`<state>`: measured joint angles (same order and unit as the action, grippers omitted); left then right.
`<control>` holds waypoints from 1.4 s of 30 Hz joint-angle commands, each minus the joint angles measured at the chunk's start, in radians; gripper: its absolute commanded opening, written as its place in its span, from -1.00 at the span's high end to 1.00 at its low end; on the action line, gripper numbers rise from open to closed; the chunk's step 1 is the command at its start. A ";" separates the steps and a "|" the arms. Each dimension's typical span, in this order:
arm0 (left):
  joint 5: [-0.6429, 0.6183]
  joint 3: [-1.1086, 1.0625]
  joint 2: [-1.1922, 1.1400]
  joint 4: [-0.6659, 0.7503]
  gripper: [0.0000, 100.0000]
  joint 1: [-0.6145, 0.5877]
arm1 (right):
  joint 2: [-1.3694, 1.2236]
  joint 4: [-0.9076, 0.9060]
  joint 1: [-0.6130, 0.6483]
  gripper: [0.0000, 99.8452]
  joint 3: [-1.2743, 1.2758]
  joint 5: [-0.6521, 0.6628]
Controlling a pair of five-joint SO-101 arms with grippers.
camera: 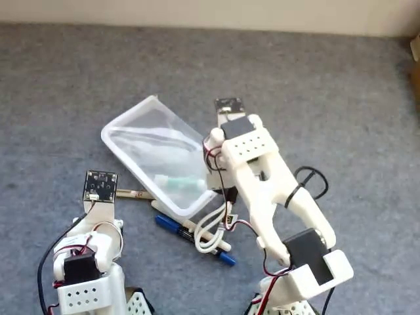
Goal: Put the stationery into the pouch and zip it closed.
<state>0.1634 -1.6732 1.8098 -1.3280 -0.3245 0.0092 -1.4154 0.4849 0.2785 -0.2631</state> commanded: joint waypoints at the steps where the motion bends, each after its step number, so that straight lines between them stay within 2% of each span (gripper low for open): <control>1: -0.011 -0.022 0.004 -0.008 0.99 -0.010 | 0.058 0.110 0.007 0.62 0.050 -0.011; 10: -0.011 -0.022 0.004 -0.008 0.99 -0.010 | 0.051 0.260 0.002 0.63 0.186 -0.012; 17: -0.011 -0.022 0.004 -0.008 0.99 -0.010 | 0.051 0.371 -0.058 0.63 0.252 -0.012; 26: -0.011 -0.022 0.004 -0.008 0.99 -0.010 | 0.048 0.441 -0.054 0.64 0.312 -0.012; 31: -0.011 -0.022 0.004 -0.008 0.99 -0.010 | 0.048 0.478 -0.054 0.78 0.344 -0.008; 39: -0.011 -0.022 0.004 -0.008 0.99 -0.010 | 0.061 0.470 -0.054 0.80 0.344 -0.006; 42: -0.011 -0.022 0.004 -0.008 0.99 -0.010 | 0.062 0.437 -0.054 0.97 0.337 -0.003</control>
<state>0.1634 -1.6732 1.8098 -1.3280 -0.3245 0.0107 -0.9551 0.4358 0.6299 -0.2647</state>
